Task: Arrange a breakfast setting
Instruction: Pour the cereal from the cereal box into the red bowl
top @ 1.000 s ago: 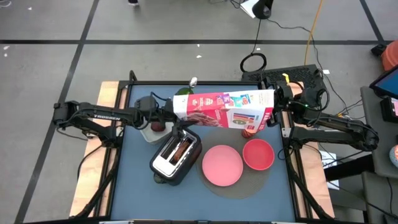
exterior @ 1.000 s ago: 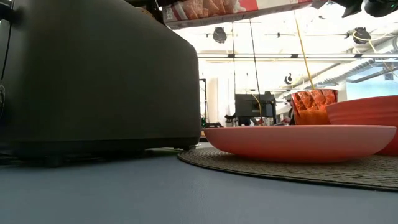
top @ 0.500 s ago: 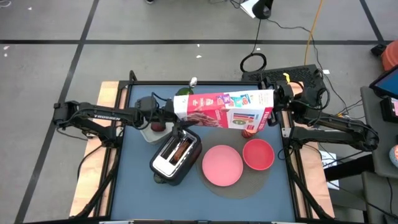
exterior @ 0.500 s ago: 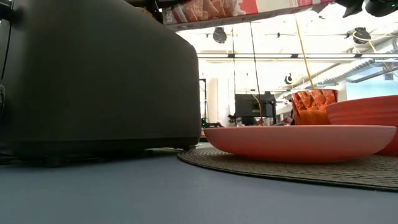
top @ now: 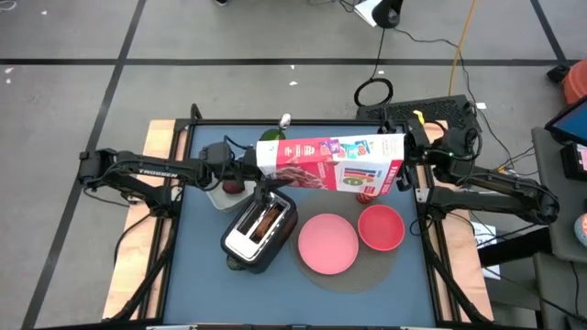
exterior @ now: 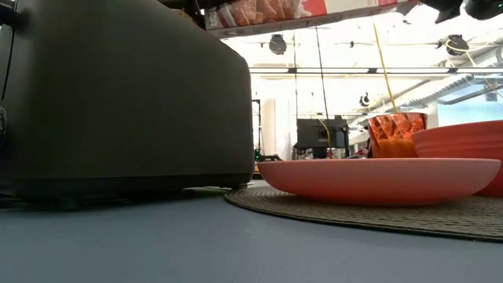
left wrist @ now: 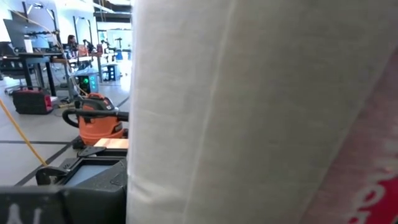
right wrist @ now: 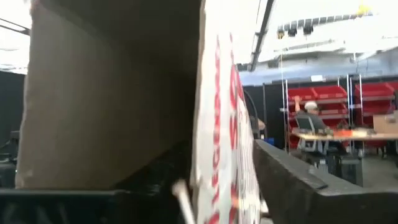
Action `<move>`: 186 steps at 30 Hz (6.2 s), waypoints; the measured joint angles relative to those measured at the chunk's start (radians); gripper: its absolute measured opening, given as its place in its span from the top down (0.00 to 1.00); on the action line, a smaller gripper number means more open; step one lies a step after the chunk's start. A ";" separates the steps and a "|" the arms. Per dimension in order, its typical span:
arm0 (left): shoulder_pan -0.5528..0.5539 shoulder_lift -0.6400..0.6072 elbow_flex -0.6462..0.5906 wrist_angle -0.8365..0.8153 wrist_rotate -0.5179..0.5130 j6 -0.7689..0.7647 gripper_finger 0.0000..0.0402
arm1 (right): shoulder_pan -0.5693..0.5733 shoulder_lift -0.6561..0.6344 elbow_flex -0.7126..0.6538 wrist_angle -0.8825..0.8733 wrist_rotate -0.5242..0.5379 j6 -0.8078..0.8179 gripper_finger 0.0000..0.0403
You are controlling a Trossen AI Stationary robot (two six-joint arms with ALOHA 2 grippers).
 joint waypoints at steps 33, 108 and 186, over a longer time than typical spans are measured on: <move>-0.019 -0.140 0.000 -0.154 0.082 -0.112 0.33 | 0.000 -0.141 0.000 -0.537 0.126 -0.226 0.48; -0.134 -0.137 0.018 -0.122 0.047 -0.165 0.33 | 0.000 -0.266 -0.002 -0.910 0.421 -0.316 0.48; -0.126 0.133 0.232 -0.430 -0.013 -0.133 0.33 | 0.000 -0.245 -0.001 -0.910 0.685 -0.353 0.48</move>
